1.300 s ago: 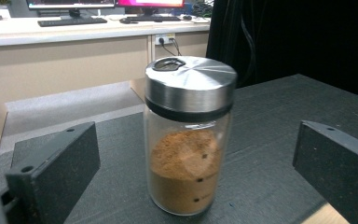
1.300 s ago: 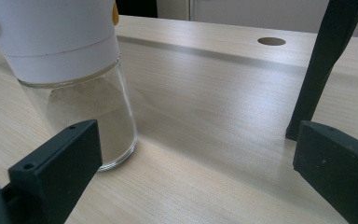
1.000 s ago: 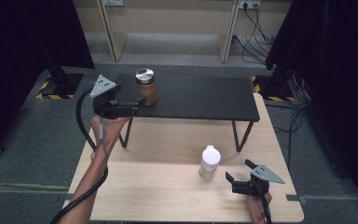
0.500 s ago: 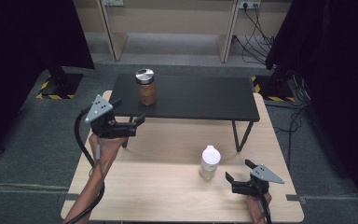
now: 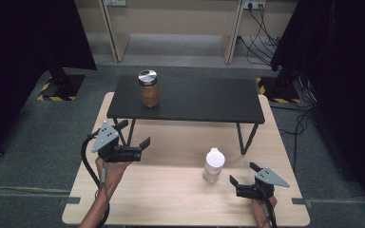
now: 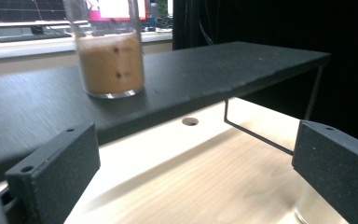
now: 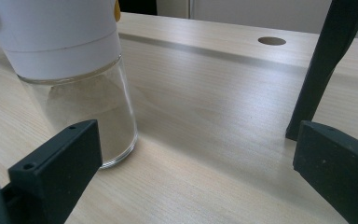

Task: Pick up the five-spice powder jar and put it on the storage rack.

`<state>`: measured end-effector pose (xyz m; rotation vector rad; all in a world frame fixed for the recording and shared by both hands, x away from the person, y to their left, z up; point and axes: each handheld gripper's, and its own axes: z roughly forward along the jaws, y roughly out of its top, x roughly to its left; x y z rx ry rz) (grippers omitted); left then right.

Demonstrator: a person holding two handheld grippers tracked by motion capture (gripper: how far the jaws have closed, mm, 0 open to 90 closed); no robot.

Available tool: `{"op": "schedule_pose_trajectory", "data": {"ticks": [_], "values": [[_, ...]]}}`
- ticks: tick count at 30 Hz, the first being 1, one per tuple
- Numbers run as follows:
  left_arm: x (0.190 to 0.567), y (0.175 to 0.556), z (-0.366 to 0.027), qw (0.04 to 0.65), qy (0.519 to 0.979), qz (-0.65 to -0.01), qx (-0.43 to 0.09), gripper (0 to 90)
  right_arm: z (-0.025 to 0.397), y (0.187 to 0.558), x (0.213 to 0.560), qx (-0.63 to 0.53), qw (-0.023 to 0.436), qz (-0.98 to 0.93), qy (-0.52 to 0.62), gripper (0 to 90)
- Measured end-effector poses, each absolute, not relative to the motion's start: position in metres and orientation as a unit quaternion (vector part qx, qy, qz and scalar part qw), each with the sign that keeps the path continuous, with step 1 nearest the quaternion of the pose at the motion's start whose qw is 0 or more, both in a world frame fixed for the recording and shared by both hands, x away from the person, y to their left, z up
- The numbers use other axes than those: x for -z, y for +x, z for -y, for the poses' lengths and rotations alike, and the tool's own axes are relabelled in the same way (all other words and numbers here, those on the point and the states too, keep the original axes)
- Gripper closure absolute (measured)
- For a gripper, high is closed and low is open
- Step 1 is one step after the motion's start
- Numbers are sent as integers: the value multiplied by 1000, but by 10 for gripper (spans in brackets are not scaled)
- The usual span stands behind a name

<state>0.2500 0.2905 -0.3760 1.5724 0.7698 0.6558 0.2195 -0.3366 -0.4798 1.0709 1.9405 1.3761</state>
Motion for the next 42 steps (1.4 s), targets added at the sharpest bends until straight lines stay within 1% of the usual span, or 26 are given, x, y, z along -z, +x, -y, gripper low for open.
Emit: {"op": "schedule_pose_trajectory", "data": {"ticks": [9, 16, 19, 28, 34, 42], "values": [[420, 239, -290, 615, 670, -324, -259, 1, 336, 219, 480, -508, 264, -718, 395, 11], [453, 239, -290, 608, 686, -321, -235, 0, 336, 219, 480, -508, 264, -719, 394, 11], [465, 238, -292, 612, 686, -320, -230, 1, 336, 219, 479, -507, 264, -719, 395, 11], [483, 239, -292, 600, 701, -316, -222, 2, 335, 219, 479, -506, 265, -720, 395, 11], [495, 241, -294, 605, 699, -319, -209, 2, 336, 219, 479, -507, 264, -720, 394, 11], [502, 240, -293, 599, 701, -323, -214, 4, 336, 219, 479, -507, 264, -720, 394, 11]]}}
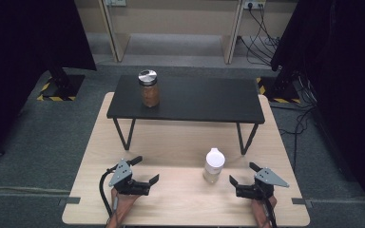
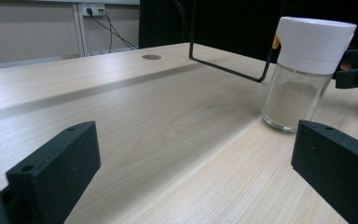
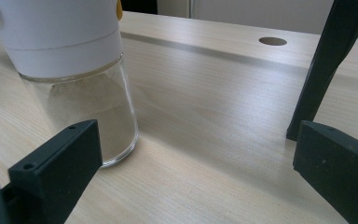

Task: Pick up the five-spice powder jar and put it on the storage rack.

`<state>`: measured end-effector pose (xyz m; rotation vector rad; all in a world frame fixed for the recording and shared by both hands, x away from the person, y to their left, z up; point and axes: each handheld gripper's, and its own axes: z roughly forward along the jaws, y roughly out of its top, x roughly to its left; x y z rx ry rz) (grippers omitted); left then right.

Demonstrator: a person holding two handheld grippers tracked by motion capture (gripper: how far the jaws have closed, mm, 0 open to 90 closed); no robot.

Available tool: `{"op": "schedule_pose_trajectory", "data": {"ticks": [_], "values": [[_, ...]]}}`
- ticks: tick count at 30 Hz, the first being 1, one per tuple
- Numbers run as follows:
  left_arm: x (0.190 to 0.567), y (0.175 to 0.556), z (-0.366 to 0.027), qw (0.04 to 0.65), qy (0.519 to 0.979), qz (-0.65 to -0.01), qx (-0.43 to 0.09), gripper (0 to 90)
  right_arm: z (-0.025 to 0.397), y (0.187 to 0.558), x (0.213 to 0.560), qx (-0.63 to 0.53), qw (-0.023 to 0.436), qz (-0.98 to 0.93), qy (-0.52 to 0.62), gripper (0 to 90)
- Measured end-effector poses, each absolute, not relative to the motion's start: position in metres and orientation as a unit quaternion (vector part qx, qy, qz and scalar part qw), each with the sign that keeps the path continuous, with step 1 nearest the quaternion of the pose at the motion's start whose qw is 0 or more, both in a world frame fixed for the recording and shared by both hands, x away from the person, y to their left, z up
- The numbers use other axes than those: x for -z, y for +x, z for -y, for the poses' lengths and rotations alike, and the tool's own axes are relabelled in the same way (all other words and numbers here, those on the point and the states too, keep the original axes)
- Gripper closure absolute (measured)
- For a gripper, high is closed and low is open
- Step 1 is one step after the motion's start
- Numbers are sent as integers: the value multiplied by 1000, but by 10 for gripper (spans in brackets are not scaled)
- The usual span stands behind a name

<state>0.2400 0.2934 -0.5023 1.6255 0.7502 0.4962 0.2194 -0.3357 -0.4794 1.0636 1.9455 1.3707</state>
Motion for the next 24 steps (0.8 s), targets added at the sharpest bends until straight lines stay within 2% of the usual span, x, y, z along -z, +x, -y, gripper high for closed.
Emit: {"op": "schedule_pose_trajectory", "data": {"ticks": [12, 24], "values": [[506, 233, -301, 604, 689, -340, -212, 3, 336, 219, 480, -508, 264, -720, 391, 11], [506, 220, -299, 591, 698, -339, -222, 3, 336, 219, 479, -507, 266, -721, 391, 11]]}}
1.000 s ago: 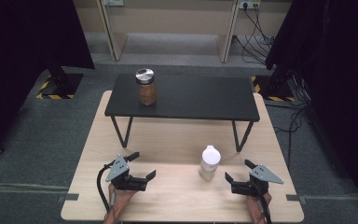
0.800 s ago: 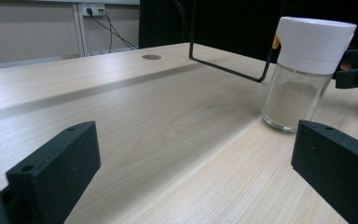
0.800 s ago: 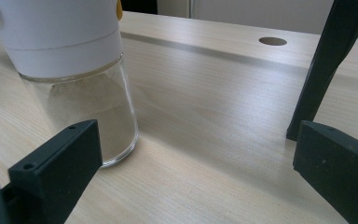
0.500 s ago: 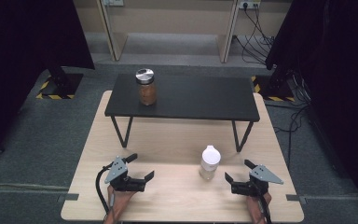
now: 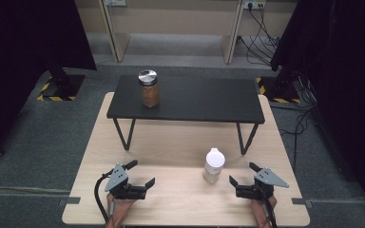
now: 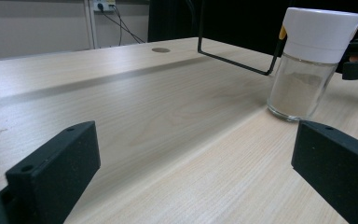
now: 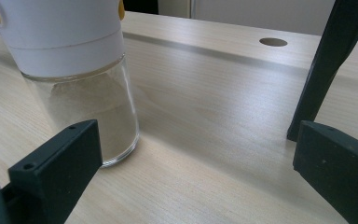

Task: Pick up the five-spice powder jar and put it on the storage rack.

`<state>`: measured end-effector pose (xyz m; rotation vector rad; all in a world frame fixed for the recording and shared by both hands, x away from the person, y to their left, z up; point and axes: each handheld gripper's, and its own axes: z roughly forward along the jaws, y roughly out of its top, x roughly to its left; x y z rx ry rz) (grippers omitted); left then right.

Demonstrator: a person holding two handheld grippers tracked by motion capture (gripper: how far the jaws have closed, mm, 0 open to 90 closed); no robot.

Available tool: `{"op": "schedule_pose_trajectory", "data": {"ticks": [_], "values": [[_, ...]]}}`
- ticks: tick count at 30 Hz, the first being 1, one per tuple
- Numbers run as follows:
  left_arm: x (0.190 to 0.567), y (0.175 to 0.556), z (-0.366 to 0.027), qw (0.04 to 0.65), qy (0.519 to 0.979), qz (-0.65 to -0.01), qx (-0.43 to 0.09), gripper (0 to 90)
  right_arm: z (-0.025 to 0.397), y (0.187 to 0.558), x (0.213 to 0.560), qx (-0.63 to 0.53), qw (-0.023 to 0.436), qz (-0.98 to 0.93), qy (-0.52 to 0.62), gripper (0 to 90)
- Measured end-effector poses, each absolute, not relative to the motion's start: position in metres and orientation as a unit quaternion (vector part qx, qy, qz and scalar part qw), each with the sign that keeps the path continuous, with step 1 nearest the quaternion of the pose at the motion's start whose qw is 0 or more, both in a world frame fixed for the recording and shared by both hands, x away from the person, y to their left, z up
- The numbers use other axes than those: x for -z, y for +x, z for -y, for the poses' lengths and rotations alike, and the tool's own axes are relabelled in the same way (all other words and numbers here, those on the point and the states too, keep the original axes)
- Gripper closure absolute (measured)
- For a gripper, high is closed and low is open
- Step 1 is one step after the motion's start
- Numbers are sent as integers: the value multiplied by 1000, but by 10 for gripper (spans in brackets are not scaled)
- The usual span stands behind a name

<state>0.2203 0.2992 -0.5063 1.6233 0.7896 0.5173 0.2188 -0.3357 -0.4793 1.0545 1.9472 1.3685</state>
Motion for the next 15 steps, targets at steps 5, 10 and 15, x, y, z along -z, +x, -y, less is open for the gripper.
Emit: {"op": "schedule_pose_trajectory", "data": {"ticks": [5, 10, 15], "values": [[509, 216, -299, 591, 695, -342, -225, 8, 336, 219, 479, -507, 266, -721, 390, 11], [509, 217, -299, 589, 699, -340, -223, 7, 335, 219, 479, -506, 266, -722, 390, 11], [509, 217, -298, 588, 697, -344, -225, 7, 337, 219, 480, -509, 264, -718, 393, 11]]}}
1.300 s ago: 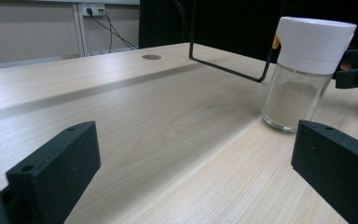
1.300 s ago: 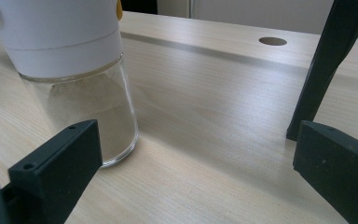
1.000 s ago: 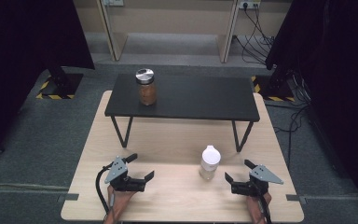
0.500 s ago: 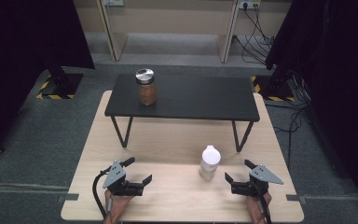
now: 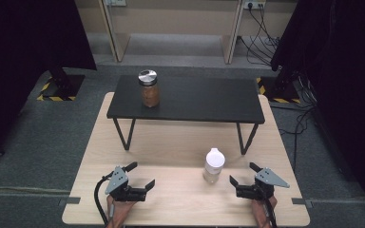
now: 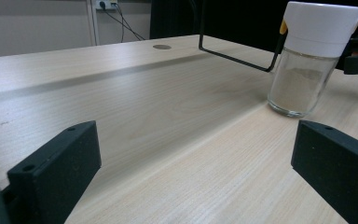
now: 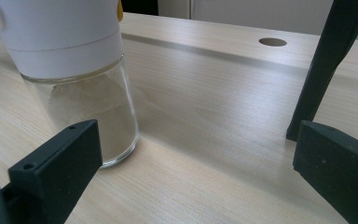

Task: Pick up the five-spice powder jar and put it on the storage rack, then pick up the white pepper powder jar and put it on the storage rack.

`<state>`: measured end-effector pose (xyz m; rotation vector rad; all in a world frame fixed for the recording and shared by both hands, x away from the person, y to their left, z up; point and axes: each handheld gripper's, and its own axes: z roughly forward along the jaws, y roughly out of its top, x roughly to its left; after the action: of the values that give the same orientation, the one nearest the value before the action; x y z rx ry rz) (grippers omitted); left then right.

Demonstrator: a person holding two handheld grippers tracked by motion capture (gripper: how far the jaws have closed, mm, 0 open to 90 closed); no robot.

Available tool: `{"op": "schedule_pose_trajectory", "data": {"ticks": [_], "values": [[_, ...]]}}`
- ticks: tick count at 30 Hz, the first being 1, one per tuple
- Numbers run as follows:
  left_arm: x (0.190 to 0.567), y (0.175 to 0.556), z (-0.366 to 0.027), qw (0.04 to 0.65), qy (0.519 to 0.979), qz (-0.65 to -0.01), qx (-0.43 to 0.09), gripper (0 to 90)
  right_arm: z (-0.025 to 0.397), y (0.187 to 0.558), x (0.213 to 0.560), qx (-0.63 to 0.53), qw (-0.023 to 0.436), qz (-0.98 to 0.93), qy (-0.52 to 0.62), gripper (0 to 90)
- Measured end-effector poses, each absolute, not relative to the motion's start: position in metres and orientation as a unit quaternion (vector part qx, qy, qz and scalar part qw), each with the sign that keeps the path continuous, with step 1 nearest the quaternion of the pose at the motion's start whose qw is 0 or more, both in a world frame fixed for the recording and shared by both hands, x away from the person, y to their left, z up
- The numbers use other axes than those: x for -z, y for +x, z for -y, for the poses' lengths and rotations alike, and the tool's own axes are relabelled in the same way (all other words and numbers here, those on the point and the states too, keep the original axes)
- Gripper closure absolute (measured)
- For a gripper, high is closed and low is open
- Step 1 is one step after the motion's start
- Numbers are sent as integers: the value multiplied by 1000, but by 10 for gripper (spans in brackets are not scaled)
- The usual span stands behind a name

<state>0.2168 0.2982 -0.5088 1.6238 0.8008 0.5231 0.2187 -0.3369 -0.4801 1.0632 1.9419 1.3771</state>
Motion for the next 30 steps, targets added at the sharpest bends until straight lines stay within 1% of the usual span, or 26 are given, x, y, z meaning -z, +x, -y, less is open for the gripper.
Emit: {"op": "schedule_pose_trajectory", "data": {"ticks": [30], "values": [[509, 218, -298, 590, 697, -341, -223, 10, 338, 220, 481, -512, 262, -718, 391, 11]]}}
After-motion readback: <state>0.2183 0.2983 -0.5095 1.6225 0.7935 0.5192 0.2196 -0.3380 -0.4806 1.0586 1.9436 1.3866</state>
